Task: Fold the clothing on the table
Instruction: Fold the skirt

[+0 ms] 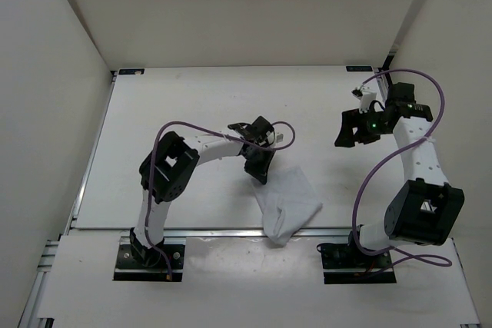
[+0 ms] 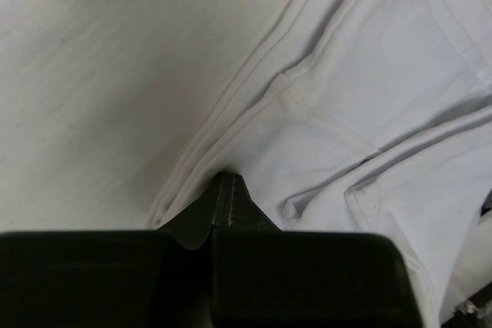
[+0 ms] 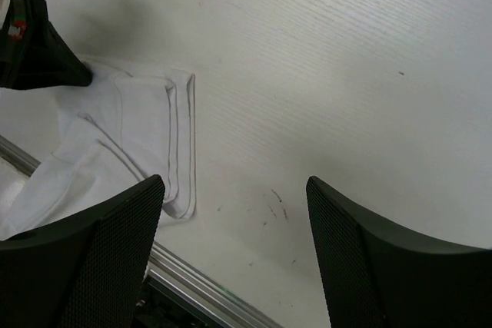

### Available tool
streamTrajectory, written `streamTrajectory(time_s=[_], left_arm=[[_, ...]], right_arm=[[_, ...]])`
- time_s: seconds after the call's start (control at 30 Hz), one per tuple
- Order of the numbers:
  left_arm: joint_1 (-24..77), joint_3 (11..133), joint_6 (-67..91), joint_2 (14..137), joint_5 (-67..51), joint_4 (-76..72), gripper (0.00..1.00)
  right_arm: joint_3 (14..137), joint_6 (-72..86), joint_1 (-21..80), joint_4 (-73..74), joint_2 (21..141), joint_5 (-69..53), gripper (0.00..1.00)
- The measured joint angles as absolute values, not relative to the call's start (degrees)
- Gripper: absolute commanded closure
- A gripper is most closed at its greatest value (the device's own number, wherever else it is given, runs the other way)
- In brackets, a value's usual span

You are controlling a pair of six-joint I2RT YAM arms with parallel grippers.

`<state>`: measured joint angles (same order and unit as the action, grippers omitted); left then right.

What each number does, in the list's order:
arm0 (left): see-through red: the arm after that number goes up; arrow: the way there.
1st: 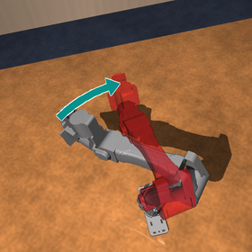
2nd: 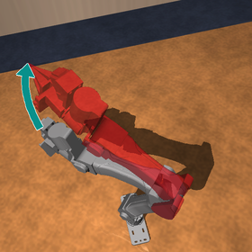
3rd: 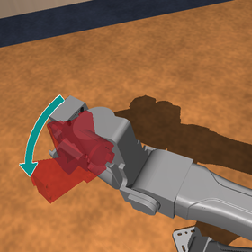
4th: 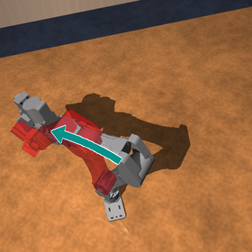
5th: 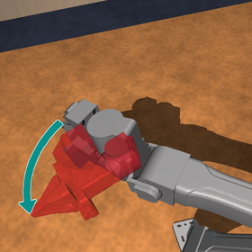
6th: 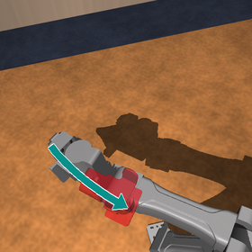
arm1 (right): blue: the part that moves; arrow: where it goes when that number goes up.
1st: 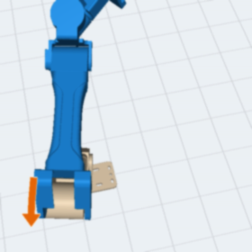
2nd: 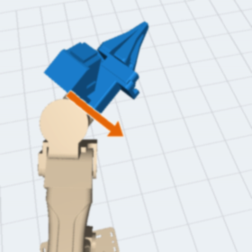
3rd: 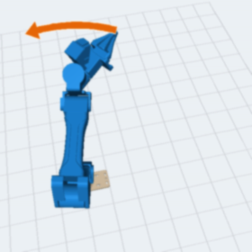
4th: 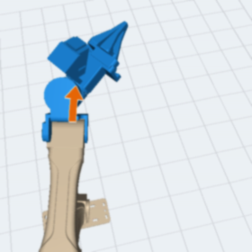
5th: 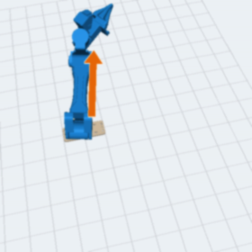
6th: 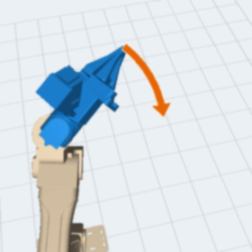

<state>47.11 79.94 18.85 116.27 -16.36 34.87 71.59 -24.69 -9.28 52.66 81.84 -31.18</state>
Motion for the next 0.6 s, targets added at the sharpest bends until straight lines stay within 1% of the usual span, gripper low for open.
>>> streamTrajectory(time_s=[0.2,0.37,0.5,0.57,0.6], left_arm=[[40.3,88.8,19.4,122.2,-18.4,37.5,1.00],[33.8,95.0,19.3,125.6,-16.7,38.6,1.00],[31.7,98.5,18.9,126.3,-15.4,39.1,1.00],[32.2,101.6,18.7,126.3,-15.5,40.0,0.97],[32.7,103.7,18.5,126.3,-15.6,40.7,0.92]], right_arm=[[73.0,-24.7,-8.4,52.9,81.8,-30.1,0.21],[73.0,-24.7,-7.5,53.4,81.8,-29.9,0.21],[73.0,-24.7,-7.4,53.6,81.8,-30.0,0.19],[73.0,-24.7,-7.4,53.6,81.8,-30.3,0.17],[73.0,-24.8,-7.3,53.7,81.8,-30.7,0.16]])
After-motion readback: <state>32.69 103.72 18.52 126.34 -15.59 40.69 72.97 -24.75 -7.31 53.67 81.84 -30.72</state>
